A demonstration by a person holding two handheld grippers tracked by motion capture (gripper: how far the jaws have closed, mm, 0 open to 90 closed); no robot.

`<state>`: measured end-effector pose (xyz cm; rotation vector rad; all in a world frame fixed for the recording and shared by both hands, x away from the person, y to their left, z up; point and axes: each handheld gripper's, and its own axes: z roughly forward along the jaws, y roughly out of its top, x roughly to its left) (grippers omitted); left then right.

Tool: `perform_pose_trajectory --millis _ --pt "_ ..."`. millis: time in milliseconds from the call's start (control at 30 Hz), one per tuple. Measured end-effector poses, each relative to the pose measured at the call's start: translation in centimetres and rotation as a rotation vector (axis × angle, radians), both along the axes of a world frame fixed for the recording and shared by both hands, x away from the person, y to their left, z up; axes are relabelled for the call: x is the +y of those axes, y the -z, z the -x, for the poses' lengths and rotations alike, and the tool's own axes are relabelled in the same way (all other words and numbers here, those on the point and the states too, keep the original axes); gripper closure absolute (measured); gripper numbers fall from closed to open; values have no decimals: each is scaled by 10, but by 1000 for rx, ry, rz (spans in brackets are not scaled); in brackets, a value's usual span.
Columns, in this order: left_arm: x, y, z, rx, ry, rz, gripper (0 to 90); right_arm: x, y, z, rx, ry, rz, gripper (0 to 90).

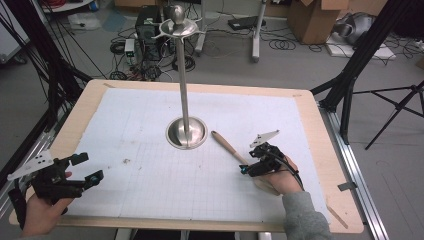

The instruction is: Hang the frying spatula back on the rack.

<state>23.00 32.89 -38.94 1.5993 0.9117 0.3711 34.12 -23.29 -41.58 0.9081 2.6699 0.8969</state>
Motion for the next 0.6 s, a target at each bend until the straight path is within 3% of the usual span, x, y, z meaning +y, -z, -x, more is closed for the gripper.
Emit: perform_pose_trajectory --millis 500,600 --pt "4 1 3 3 -10 -5 18 3 6 -3 54 3 64 473" --pt "4 1 3 3 -13 -3 18 4 6 -3 52 9 81 543"
